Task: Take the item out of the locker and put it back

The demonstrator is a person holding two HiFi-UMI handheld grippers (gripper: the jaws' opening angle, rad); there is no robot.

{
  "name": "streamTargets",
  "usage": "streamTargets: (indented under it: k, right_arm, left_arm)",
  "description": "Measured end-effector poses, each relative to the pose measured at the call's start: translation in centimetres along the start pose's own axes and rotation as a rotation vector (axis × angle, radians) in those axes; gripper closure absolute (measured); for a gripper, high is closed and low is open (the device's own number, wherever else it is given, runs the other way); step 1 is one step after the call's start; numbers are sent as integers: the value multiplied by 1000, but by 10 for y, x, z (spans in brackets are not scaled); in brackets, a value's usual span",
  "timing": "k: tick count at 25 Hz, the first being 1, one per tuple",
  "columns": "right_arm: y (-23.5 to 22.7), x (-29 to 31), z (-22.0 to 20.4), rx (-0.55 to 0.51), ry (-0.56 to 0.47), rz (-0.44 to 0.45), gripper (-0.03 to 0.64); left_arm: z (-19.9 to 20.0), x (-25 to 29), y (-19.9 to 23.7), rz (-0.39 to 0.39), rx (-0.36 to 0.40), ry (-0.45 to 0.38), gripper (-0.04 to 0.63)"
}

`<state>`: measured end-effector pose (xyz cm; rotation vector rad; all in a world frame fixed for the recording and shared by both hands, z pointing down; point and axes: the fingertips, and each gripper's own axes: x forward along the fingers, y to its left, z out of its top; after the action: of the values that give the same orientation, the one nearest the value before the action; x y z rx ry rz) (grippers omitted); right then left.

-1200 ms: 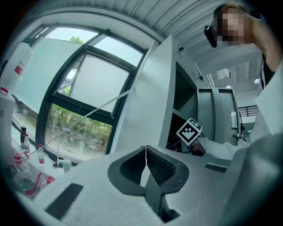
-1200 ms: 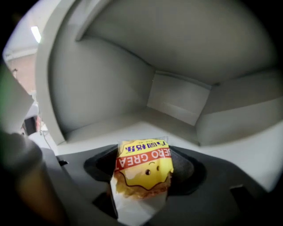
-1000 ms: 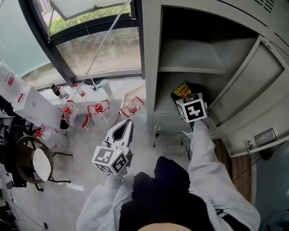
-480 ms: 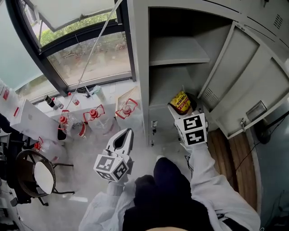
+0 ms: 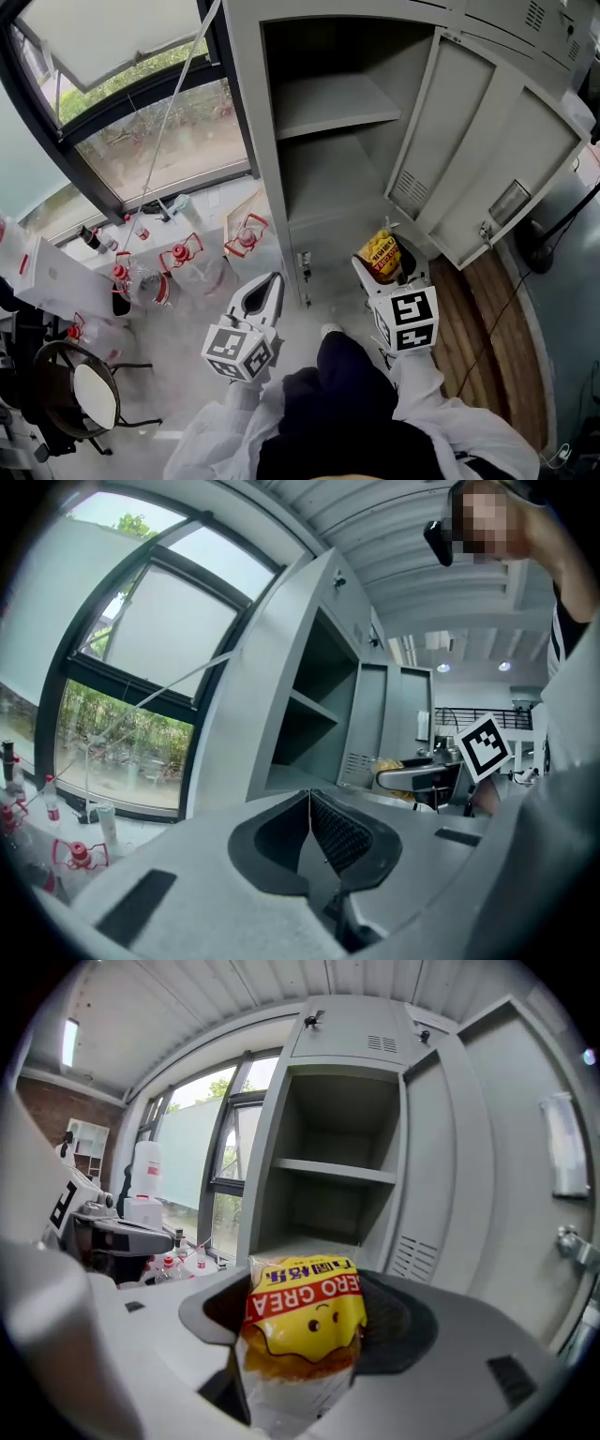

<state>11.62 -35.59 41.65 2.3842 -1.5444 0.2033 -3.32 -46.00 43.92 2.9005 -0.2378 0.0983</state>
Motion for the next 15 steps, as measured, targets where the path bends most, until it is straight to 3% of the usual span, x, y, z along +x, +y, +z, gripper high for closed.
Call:
streamTargets:
  k: [8, 15]
  right_arm:
    - [-10, -13, -13, 67, -2, -39, 302]
    - [-26, -5, 36, 6, -90, -27, 302]
  left_arm:
    - [4, 21, -16, -62, 10, 11, 584]
    - [43, 47, -18, -85, 63, -50, 584]
